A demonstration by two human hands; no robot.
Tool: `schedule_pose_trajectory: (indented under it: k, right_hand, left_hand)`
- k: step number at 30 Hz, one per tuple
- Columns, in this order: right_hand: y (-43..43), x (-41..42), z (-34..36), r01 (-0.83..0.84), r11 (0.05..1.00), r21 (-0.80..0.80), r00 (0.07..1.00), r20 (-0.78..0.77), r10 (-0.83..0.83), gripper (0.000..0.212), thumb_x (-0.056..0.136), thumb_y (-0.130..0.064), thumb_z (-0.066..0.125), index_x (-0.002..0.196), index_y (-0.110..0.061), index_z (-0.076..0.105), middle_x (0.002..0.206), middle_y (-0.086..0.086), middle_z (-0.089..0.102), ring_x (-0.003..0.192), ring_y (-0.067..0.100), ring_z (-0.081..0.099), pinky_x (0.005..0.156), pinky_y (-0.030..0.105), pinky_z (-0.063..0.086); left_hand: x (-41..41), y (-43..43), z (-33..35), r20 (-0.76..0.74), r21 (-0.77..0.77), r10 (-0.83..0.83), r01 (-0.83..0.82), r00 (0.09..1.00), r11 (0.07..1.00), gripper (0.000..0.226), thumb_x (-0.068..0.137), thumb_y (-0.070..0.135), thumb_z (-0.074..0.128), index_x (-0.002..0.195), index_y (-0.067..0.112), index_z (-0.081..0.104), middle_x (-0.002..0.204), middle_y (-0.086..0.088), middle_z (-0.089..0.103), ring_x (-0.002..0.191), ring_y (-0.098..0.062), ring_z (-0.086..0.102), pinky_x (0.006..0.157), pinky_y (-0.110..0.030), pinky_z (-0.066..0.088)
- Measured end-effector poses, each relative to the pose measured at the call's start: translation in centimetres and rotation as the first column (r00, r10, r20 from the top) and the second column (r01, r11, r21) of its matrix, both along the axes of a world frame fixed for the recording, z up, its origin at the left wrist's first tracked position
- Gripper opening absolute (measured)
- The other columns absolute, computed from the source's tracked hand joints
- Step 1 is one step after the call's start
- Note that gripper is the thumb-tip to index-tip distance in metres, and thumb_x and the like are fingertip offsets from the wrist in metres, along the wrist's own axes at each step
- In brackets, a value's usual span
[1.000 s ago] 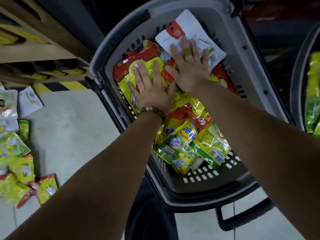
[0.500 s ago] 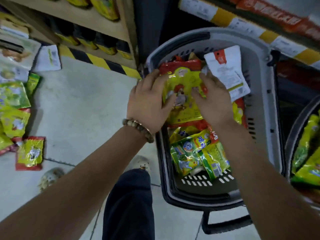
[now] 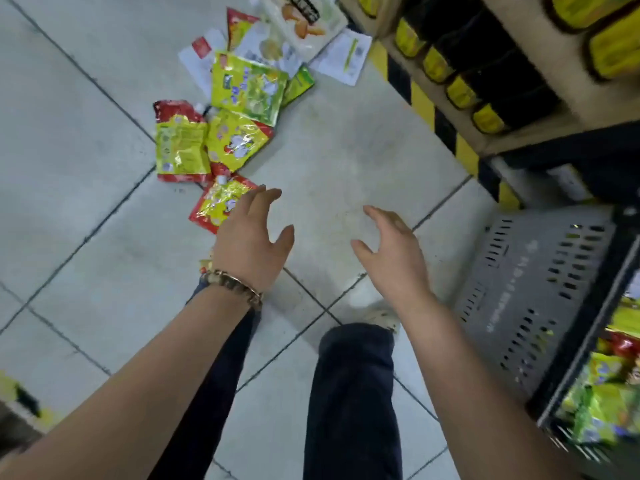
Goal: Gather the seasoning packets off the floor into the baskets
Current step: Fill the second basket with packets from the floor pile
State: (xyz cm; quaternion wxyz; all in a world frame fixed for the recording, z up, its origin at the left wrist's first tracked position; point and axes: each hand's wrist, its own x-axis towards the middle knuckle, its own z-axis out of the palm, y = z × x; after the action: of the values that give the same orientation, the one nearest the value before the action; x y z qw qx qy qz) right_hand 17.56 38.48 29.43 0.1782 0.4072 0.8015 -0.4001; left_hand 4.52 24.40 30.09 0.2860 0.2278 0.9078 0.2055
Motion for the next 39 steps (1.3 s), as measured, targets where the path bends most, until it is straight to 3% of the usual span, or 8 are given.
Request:
schedule_pose_trajectory:
  k: [8,18,23,30,33,35,37,39]
  right_hand:
    - [-10.9,-14.6,-8.9,-0.437,0.899,0.005,0.892,0.127,0.433,0.05,0.089,-0.022,0.057,0.138,-0.016,0.045,0.138,0.007,0.048,0.121,0.027,0.048,0.097,0.036,0.04]
    - [-18.4,-26.1,-27.3,-0.903,0.422,0.076,0.428,0.215,0.878,0.045,0.089,-0.014,0.054,0.133,-0.013,0.046,0.133,0.013,0.048,0.122,0.031,0.045,0.093,0.037,0.039]
    - [-19.8,-29.3,-33.5,-0.981,0.112,0.158,0.153,0.278,0.948,0.044,0.092,-0.019,0.049,0.135,-0.011,0.042,0.141,0.015,0.039,0.129,0.032,0.037,0.102,0.041,0.03]
    - [-19.5,-29.5,-33.5,-0.992,0.006,0.128,0.053,0.361,0.931,0.03,0.089,-0.016,0.053,0.118,-0.012,0.058,0.123,0.01,0.056,0.121,0.031,0.044,0.097,0.039,0.031]
    - [-17.4,-28.6,-32.6,-0.984,0.175,0.02,0.173,0.285,0.943,0.024,0.087,-0.029,0.061,0.109,-0.019,0.058,0.113,0.006,0.063,0.115,0.026,0.052,0.102,0.038,0.025]
    - [-16.4,-27.3,-31.5,-0.831,0.55,-0.085,0.541,0.11,0.834,0.011,0.085,-0.028,0.066,0.091,-0.028,0.057,0.09,-0.002,0.065,0.103,0.023,0.056,0.104,0.038,0.024]
    - [-16.4,-26.4,-29.6,-0.379,0.829,-0.412,0.921,-0.076,0.383,0.024,0.083,-0.013,0.068,0.083,-0.032,0.053,0.079,-0.01,0.059,0.089,0.018,0.057,0.089,0.036,0.039]
    - [-16.4,-25.8,-28.2,-0.001,0.792,-0.61,0.997,-0.062,-0.047,0.02,0.085,-0.002,0.064,0.085,-0.022,0.058,0.083,-0.003,0.063,0.081,0.016,0.059,0.078,0.034,0.048]
  left_hand:
    - [-10.3,-13.1,-8.6,0.105,-0.202,0.157,-0.133,0.982,0.97,0.051,0.083,0.019,0.062,0.133,0.014,0.049,0.142,-0.008,0.043,0.123,-0.03,0.047,0.096,-0.039,0.041]
    - [-13.6,-20.4,-23.7,0.179,-0.284,0.224,-0.168,0.958,0.944,0.055,0.083,0.024,0.06,0.136,0.015,0.044,0.142,-0.007,0.041,0.123,-0.028,0.046,0.097,-0.038,0.039]
    - [-14.0,-21.5,-28.0,0.19,-0.287,0.287,-0.227,0.939,0.931,0.052,0.087,0.023,0.057,0.137,0.017,0.042,0.142,-0.005,0.04,0.124,-0.026,0.045,0.097,-0.037,0.038]
    - [-13.5,-22.1,-29.5,0.284,-0.278,0.577,-0.511,0.766,0.814,0.044,0.086,0.016,0.057,0.13,0.019,0.05,0.135,-0.002,0.049,0.12,-0.021,0.05,0.098,-0.033,0.041]
    - [-13.3,-22.1,-29.1,0.439,-0.229,0.792,-0.799,0.425,0.556,0.044,0.086,0.004,0.058,0.129,0.013,0.051,0.131,-0.006,0.053,0.12,-0.021,0.052,0.088,-0.024,0.042]
    - [-13.7,-21.8,-28.5,0.603,-0.182,0.776,-0.917,0.181,0.356,0.051,0.087,0.008,0.061,0.135,0.013,0.044,0.13,-0.008,0.052,0.118,-0.019,0.051,0.086,-0.02,0.042]
    - [-14.2,-21.1,-28.2,0.76,-0.152,0.648,-0.952,0.059,0.265,0.061,0.087,0.028,0.063,0.142,0.018,0.036,0.132,-0.004,0.051,0.119,-0.018,0.05,0.101,-0.028,0.038]
    - [-14.8,-19.9,-28.1,0.862,-0.117,0.503,-0.944,0.056,0.307,0.06,0.082,0.033,0.064,0.136,0.017,0.044,0.125,-0.005,0.06,0.114,-0.022,0.058,0.103,-0.041,0.041]
